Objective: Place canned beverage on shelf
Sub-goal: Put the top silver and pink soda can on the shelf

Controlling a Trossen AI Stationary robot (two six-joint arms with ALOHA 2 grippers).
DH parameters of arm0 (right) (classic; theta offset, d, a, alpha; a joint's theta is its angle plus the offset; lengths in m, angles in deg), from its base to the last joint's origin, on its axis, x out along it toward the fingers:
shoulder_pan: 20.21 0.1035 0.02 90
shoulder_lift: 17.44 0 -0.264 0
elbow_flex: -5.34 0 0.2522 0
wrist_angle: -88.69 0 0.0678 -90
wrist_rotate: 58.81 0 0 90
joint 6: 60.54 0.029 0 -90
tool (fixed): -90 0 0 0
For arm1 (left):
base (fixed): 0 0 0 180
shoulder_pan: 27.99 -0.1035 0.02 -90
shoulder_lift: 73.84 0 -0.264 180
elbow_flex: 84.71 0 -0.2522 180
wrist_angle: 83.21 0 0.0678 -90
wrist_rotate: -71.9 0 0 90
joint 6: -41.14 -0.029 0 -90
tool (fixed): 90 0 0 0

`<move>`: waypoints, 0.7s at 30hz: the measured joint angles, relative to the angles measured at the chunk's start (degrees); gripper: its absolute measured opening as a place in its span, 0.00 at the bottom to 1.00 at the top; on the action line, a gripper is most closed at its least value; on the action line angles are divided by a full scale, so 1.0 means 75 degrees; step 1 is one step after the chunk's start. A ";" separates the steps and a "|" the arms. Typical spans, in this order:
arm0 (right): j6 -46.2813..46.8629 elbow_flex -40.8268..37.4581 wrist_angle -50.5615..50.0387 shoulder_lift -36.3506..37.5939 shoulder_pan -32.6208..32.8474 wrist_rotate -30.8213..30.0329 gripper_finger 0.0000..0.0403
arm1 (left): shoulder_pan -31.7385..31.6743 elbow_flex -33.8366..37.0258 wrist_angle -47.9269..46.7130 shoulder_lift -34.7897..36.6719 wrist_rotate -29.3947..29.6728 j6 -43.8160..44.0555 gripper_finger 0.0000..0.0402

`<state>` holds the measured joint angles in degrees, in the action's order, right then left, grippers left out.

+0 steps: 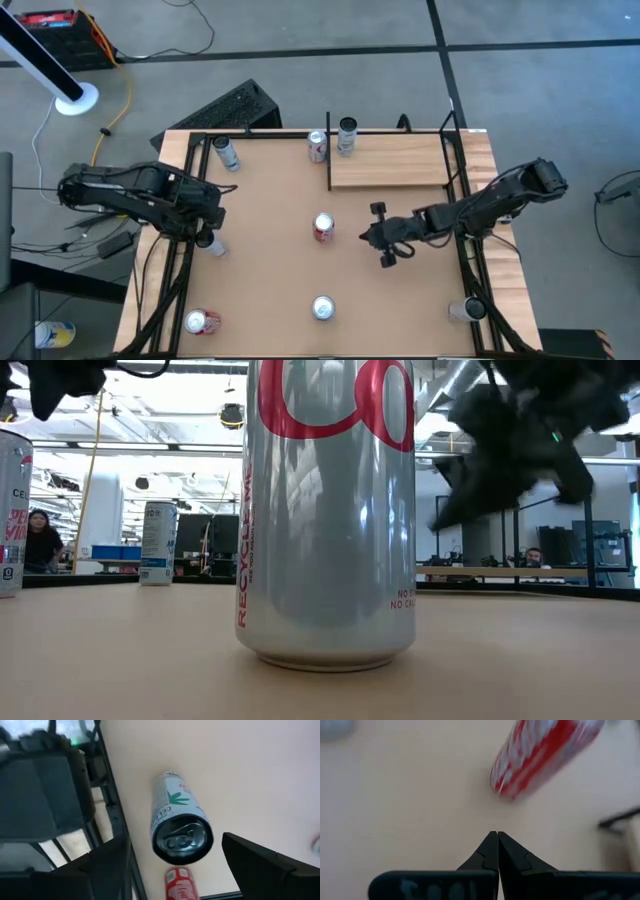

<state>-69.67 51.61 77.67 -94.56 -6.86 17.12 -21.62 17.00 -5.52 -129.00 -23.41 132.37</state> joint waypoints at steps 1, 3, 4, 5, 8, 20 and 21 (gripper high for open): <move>-0.0025 -0.0121 -0.0015 -0.0004 -0.0007 0.0001 0.06 | 0.0000 0.0060 0.0040 0.0001 0.0005 0.0018 0.75; -0.0281 -0.0239 0.0023 -0.0006 -0.0014 -0.0020 0.06 | 0.0000 0.0212 0.0225 -0.0008 -0.0008 -0.0027 0.75; -0.0360 -0.0240 0.0092 -0.0006 -0.0033 -0.0095 0.06 | 0.0000 0.0297 0.0329 -0.0019 -0.0009 -0.0072 0.75; -0.0400 -0.0216 0.0169 -0.0006 -0.0049 -0.0128 0.06 | 0.0000 0.0380 0.0415 -0.0032 -0.0009 -0.0079 0.75; -0.0633 -0.0041 0.0420 -0.0003 -0.0058 -0.0134 0.06 | 0.0000 0.0694 0.0611 -0.0049 -0.0191 -0.0123 0.75; -0.1142 0.0598 0.0393 0.0000 0.0069 -0.0007 0.06 | 0.0125 0.1094 0.1310 -0.0047 -0.0638 0.0190 0.75; -0.1174 0.0598 0.0363 0.0000 0.0082 0.0004 0.06 | 0.0140 0.1095 0.1415 -0.0045 -0.0662 0.0200 0.75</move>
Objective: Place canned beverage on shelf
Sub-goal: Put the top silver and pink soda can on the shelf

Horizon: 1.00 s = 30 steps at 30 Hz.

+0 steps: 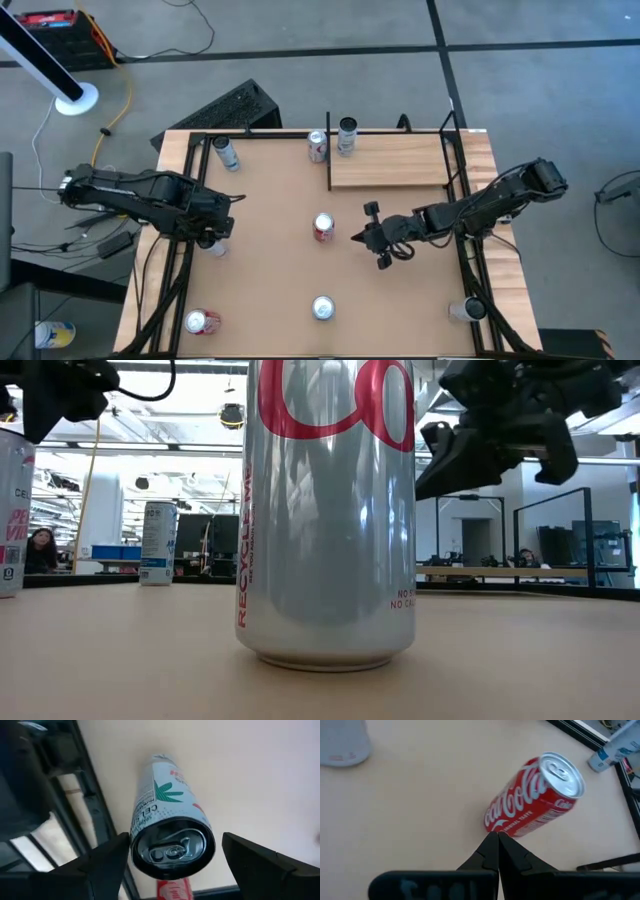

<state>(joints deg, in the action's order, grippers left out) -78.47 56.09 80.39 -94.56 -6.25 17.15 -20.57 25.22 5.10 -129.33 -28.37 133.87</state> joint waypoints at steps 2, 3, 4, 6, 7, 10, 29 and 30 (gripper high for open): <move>-0.0018 0.0003 -0.0101 0.0000 -0.0003 0.0010 0.06 | 0.0036 0.0000 0.0233 0.0000 -0.0012 0.0008 0.75; -0.0018 0.0003 -0.0144 0.0000 -0.0003 0.0010 0.06 | 0.0057 0.0000 0.0341 -0.0004 -0.0012 0.0015 0.75; -0.0018 0.0003 -0.0177 0.0000 -0.0009 0.0010 0.06 | 0.0067 0.0000 0.0426 -0.0004 -0.0012 0.0015 0.75; -0.0018 0.0003 -0.0286 0.0000 -0.0009 0.0010 0.06 | 0.0111 0.0000 0.0431 -0.0004 -0.0009 0.0017 0.75; -0.0017 0.0003 -0.0348 0.0000 -0.0009 0.0010 0.06 | 0.0131 0.0000 0.0423 -0.0004 -0.0004 0.0015 0.75; 0.0043 0.0003 -0.0421 0.0001 -0.0006 0.0010 0.06 | 0.0172 0.0000 0.0380 -0.0004 0.0025 0.0015 0.75; 0.0067 0.0003 -0.0439 0.0002 -0.0009 0.0010 0.06 | 0.0213 0.0000 0.0021 -0.0725 0.0000 -0.0794 0.75; 0.0067 0.0003 -0.0439 0.0000 -0.0009 0.0010 0.06 | 0.0213 0.0000 0.0017 -0.0759 -0.0004 -0.0818 0.75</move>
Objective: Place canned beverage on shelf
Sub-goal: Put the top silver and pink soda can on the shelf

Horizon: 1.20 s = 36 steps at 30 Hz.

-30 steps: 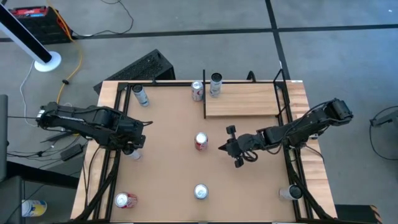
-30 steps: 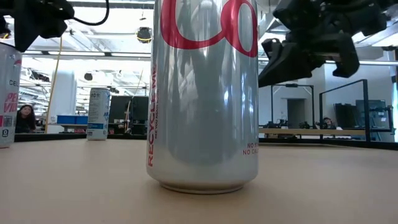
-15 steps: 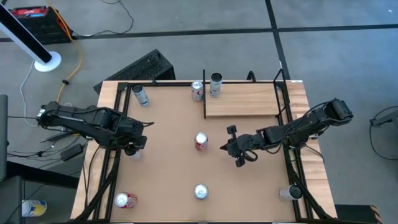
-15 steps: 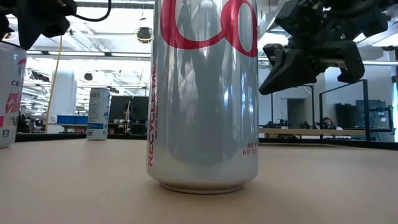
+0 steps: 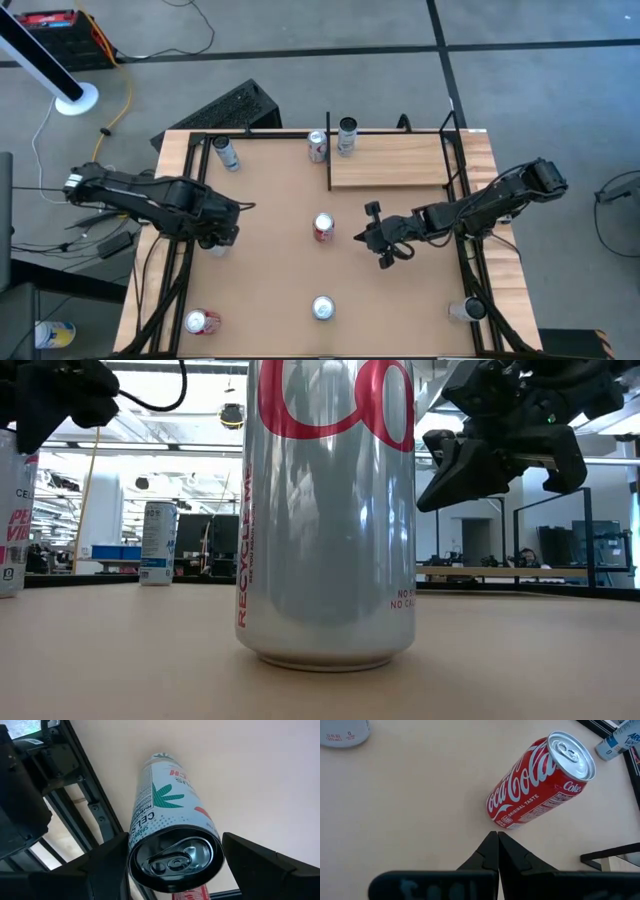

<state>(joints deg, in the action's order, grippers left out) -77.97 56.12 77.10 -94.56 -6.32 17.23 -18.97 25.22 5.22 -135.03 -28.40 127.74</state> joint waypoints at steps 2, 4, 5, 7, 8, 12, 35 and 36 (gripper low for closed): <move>0.0000 0.0000 0.0000 0.0000 0.0000 0.0000 0.06 | -0.0003 0.0000 -0.0025 -0.0069 -0.0013 -0.0060 0.75; 0.0001 0.0000 0.0000 0.0002 0.0000 0.0000 0.06 | -0.0003 0.0000 -0.0132 -0.0107 -0.0083 -0.0145 0.75; 0.0003 0.0000 0.0000 0.0001 0.0000 0.0000 0.06 | -0.0003 0.0000 -0.0196 -0.0111 -0.0118 -0.0215 0.75; 0.0002 0.0000 0.0000 0.0003 0.0000 0.0000 0.06 | -0.0003 0.0000 -0.0284 -0.0108 -0.0132 -0.0271 0.72; 0.0003 0.0000 0.0000 0.0003 0.0000 0.0000 0.06 | -0.0003 0.0000 -0.0298 -0.0107 -0.0133 -0.0308 0.70; 0.0003 0.0000 0.0000 0.0002 0.0000 0.0000 0.06 | -0.0003 -0.0003 -0.0326 -0.0090 -0.0139 -0.0599 0.59; -0.0149 0.0000 0.0090 0.0003 -0.0020 0.0000 0.06 | -0.0006 -0.1209 -0.0122 -0.1631 -0.0512 -0.5357 0.58; -0.0147 0.0000 0.0093 0.0000 -0.0020 0.0000 0.06 | -0.0006 -0.1328 -0.0119 -0.1876 -0.0510 -0.5652 0.58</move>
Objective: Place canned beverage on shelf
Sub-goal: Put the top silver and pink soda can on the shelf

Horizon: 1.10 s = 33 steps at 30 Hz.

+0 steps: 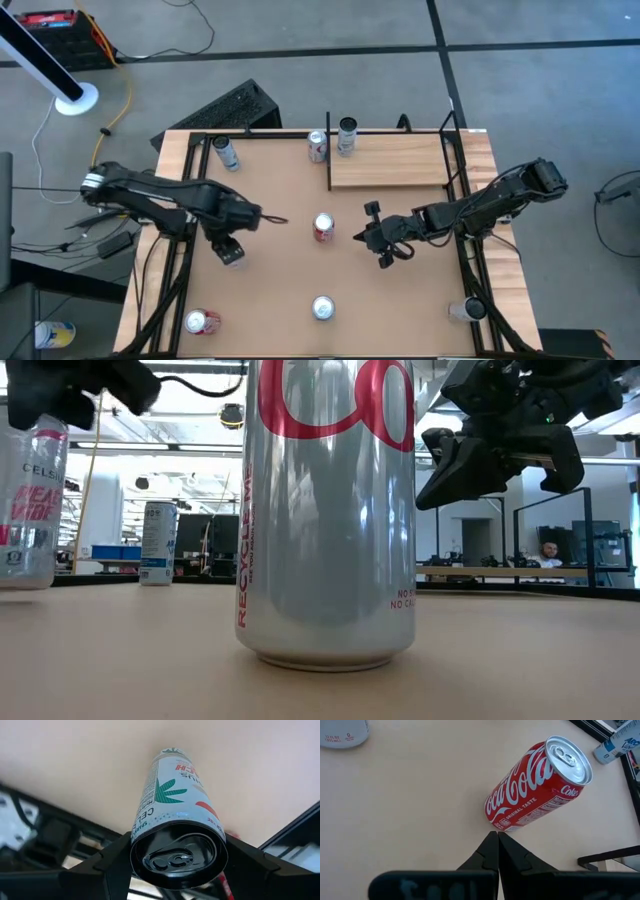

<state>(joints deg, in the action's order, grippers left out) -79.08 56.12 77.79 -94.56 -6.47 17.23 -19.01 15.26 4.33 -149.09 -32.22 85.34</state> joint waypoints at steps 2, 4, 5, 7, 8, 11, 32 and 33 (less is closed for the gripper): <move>-0.0002 0.0000 -0.0002 0.0001 0.0000 0.0000 0.06 | 0.0003 -0.0303 0.0002 -0.0512 0.0025 -0.0525 0.58; -0.0007 0.0000 0.0001 0.0003 0.0000 0.0000 0.06 | 0.0003 -0.0752 -0.0039 -0.1035 0.0184 -0.1030 0.58; -0.0019 0.0000 0.0001 0.0003 0.0000 0.0000 0.06 | 0.0003 -0.1007 -0.0055 -0.1272 0.0306 -0.1274 0.58; -0.0022 0.0000 0.0004 0.0003 0.0000 0.0000 0.06 | 0.0003 -0.1605 -0.0068 -0.1752 0.0601 -0.1734 0.58; -0.0022 0.0000 0.0006 0.0001 0.0000 0.0000 0.06 | 0.0003 -0.1937 -0.0062 -0.1992 0.0769 -0.1952 0.58; -0.0022 0.0000 0.0007 0.0003 0.0000 0.0000 0.06 | 0.0038 -0.2916 -0.0118 -0.2680 0.1167 -0.2573 0.58; 0.0010 0.0003 -0.0095 0.0002 0.0006 0.0000 0.06 | 0.0527 -0.7338 -0.1270 -0.6270 0.1521 -0.5198 0.58; 0.0010 0.0003 -0.0094 0.0003 0.0006 0.0000 0.06 | 0.0525 -0.7393 -0.1289 -0.6316 0.1505 -0.5152 0.58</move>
<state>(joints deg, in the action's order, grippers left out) -79.00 56.14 77.09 -94.54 -6.43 17.23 -15.08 -40.19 -5.33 -196.46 -20.93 46.70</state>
